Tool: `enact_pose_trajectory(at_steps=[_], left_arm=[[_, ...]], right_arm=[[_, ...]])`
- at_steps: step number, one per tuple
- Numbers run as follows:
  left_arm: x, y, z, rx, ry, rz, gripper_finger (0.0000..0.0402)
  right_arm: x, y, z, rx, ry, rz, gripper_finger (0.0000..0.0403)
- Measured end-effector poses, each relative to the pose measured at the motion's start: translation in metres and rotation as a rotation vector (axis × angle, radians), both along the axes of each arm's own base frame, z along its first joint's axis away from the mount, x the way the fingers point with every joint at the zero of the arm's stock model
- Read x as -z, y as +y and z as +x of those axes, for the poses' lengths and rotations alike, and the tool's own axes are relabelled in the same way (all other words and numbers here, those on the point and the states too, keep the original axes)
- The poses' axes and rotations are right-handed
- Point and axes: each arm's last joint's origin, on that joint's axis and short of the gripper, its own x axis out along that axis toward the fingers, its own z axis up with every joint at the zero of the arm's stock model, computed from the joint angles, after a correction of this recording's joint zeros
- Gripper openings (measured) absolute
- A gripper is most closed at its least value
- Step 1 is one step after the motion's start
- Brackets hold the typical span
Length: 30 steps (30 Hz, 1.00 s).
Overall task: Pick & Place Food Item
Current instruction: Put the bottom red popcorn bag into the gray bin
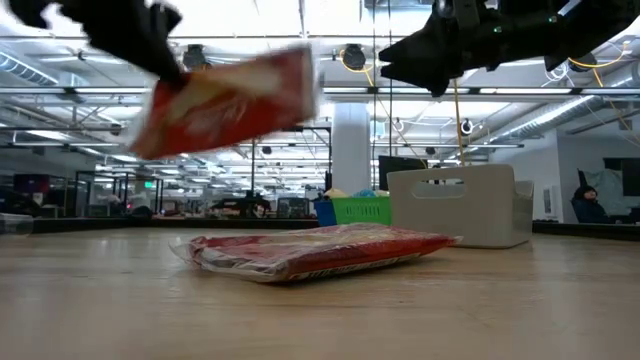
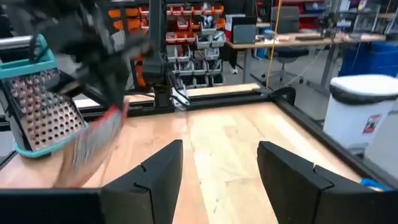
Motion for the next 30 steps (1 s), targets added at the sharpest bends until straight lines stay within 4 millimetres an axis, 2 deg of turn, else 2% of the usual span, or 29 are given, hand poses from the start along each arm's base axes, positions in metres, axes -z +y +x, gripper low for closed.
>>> enact_pose_trajectory(at_steps=[4, 6, 15, 23, 30], left_arm=[[-0.014, 0.017, -0.002, -0.078, -0.083, 0.223, 0.0003], [-0.016, 0.024, 0.003, -0.09, -0.092, 0.272, 0.0002], [-0.018, 0.053, 0.02, -0.048, -0.045, 0.408, 0.0003], [-0.022, 0.082, 0.028, -0.078, -0.025, 0.484, 0.0002], [-0.027, 0.092, 0.034, -0.03, -0.062, 0.472, 0.0002]], right_arm=[[0.002, 0.0, 0.0, 0.004, 0.008, 0.054, 0.0192], [0.003, 0.0, 0.0, 0.006, 0.013, 0.077, 0.0192], [0.025, 0.004, 0.018, -0.003, 0.056, 0.152, 0.0202], [0.047, 0.008, 0.045, -0.033, -0.075, 0.157, 0.0214], [0.068, -0.001, 0.057, -0.005, -0.137, 0.152, 0.022]])
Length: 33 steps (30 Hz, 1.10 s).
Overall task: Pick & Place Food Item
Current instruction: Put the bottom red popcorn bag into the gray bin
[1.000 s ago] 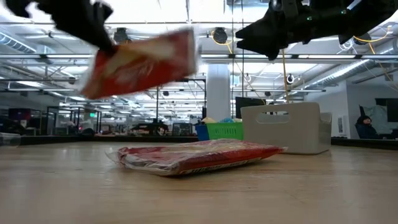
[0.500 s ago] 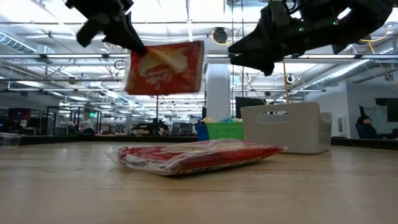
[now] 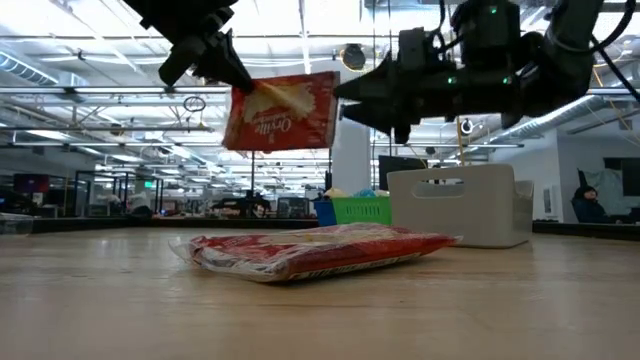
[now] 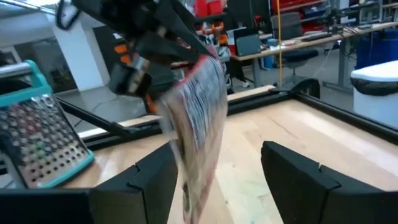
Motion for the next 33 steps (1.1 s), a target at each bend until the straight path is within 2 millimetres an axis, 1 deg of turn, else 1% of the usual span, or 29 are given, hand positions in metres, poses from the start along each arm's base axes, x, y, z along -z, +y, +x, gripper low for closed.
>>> enact_pose_trajectory(at_steps=[4, 7, 11, 16, 20, 23, 24, 27, 29, 31, 33], left_arm=[[-0.001, 0.003, 0.001, 0.018, -0.005, 0.002, 0.0003], [-0.002, 0.006, 0.002, 0.006, -0.014, -0.008, 0.0002], [-0.001, 0.009, 0.002, 0.002, -0.016, -0.02, 0.0003], [-0.001, 0.011, 0.002, -0.003, -0.017, -0.022, 0.0005], [-0.001, 0.011, 0.002, 0.004, -0.021, -0.038, 0.0002], [-0.002, 0.011, 0.002, -0.01, -0.045, -0.065, 0.0009], [-0.002, 0.011, 0.002, -0.019, -0.055, -0.079, 0.0012], [-0.002, 0.011, 0.003, -0.054, -0.095, -0.132, 0.0015], [-0.003, 0.011, 0.003, -0.099, -0.154, -0.187, 0.0017], [-0.005, 0.013, 0.004, -0.167, -0.238, -0.284, 0.0026], [-0.005, 0.017, 0.004, -0.217, -0.308, -0.403, 0.0048]], right_arm=[[0.007, -0.004, 0.008, 0.008, 0.02, 0.001, 0.0217], [0.006, -0.005, 0.015, 0.007, 0.013, 0.001, 0.021], [0.005, -0.005, 0.017, 0.006, 0.015, -0.02, 0.0186], [0.005, -0.005, 0.017, 0.006, 0.02, -0.029, 0.0126], [0.005, -0.005, 0.017, 0.005, 0.021, -0.034, 0.0064], [0.005, -0.004, 0.017, 0.007, 0.025, -0.057, 0.0018], [0.005, -0.004, 0.017, 0.007, 0.025, -0.06, 0.0013], [0.005, -0.005, 0.017, 0.008, 0.023, -0.043, 0.0015], [0.005, -0.005, 0.017, 0.009, 0.022, -0.035, 0.0014], [0.005, -0.005, 0.017, 0.011, 0.022, -0.038, 0.0011], [0.005, -0.005, 0.017, 0.013, 0.021, -0.042, 0.0011]])
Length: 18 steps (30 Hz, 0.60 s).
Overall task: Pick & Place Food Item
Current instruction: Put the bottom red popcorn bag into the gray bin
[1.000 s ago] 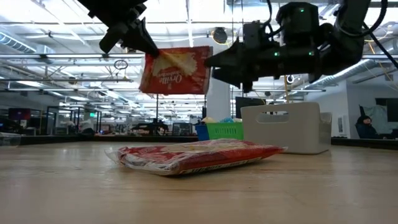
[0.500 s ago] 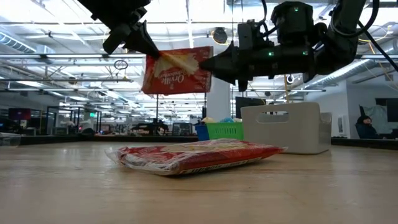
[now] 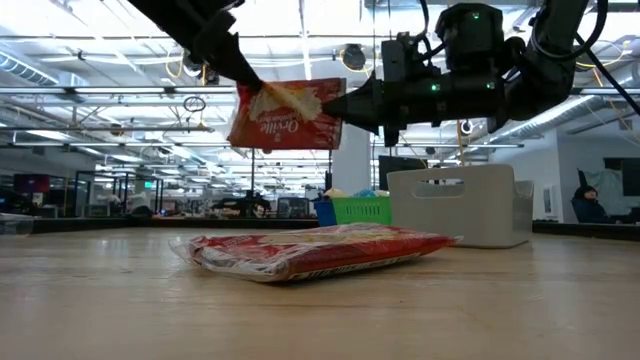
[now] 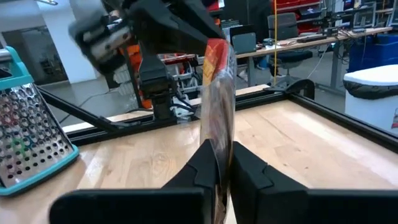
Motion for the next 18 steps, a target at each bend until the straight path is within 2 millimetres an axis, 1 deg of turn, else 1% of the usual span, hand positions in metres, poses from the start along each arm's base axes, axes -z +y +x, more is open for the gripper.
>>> enact_pose_trajectory(at_steps=[2, 3, 7, 10, 12, 15, 18], left_arm=[[-0.002, 0.003, -0.002, -0.025, -0.053, -0.089, 0.0079], [-0.004, 0.004, -0.003, -0.027, -0.069, -0.107, 0.0097], [-0.014, 0.0, -0.011, 0.034, -0.104, -0.126, 0.0167], [-0.026, -0.004, -0.021, 0.096, -0.149, -0.145, 0.0208], [-0.034, -0.006, -0.03, 0.116, -0.184, -0.152, 0.0228], [-0.044, -0.007, -0.045, 0.123, -0.23, -0.15, 0.0249], [-0.04, -0.006, -0.054, 0.114, -0.237, -0.165, 0.0263]], right_arm=[[-0.003, -0.001, -0.001, 0.003, -0.004, -0.001, 0.0011], [-0.005, -0.002, -0.002, 0.004, -0.007, -0.001, 0.0011], [-0.013, -0.003, -0.006, 0.008, 0.024, 0.001, 0.0011], [-0.024, -0.005, -0.013, 0.016, 0.06, -0.004, 0.0011], [-0.033, -0.006, -0.019, 0.02, 0.085, -0.013, 0.0011], [-0.054, -0.006, -0.034, 0.021, 0.103, -0.019, 0.0011], [-0.079, -0.007, -0.051, -0.037, 0.152, 0.029, 0.0011]])
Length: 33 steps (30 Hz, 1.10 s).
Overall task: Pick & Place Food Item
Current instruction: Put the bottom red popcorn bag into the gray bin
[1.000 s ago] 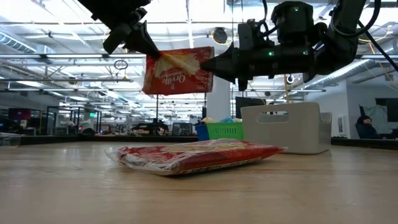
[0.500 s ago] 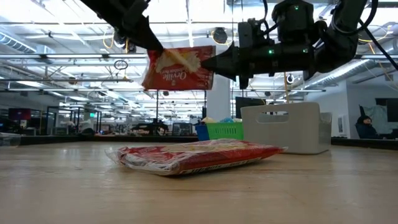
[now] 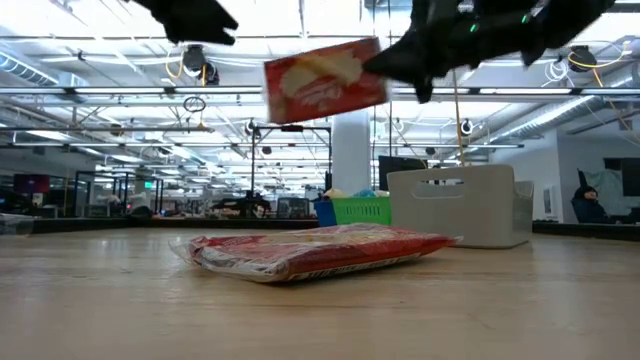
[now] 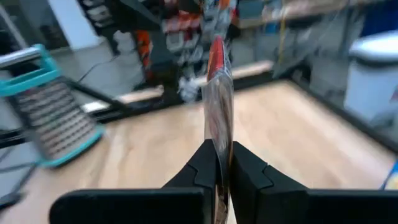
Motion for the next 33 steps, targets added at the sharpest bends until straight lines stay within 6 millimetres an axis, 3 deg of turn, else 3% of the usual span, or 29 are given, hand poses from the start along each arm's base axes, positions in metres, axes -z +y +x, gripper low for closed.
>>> enact_pose_trajectory(at_steps=[4, 10, 16, 23, 33], left_arm=[[0.019, 0.002, -0.002, -0.024, 0.035, -0.023, 0.027], [0.048, 0.009, 0.001, -0.076, 0.062, -0.069, 0.0271], [0.061, 0.016, 0.007, -0.117, 0.083, -0.083, 0.0271], [0.071, 0.022, 0.016, -0.146, 0.114, -0.085, 0.0271], [0.079, 0.027, 0.023, -0.163, 0.137, -0.086, 0.0271]], right_arm=[[-0.037, 0.001, -0.023, -0.032, 0.159, 0.109, 0.0011], [-0.078, 0.006, -0.062, 0.005, 0.531, 0.223, 0.0011], [-0.112, 0.009, -0.085, 0.048, 0.637, 0.302, 0.0011], [-0.099, 0.011, -0.093, 0.087, 0.845, 0.422, 0.0011], [-0.057, 0.01, -0.058, -0.015, 0.989, 0.496, 0.0017]])
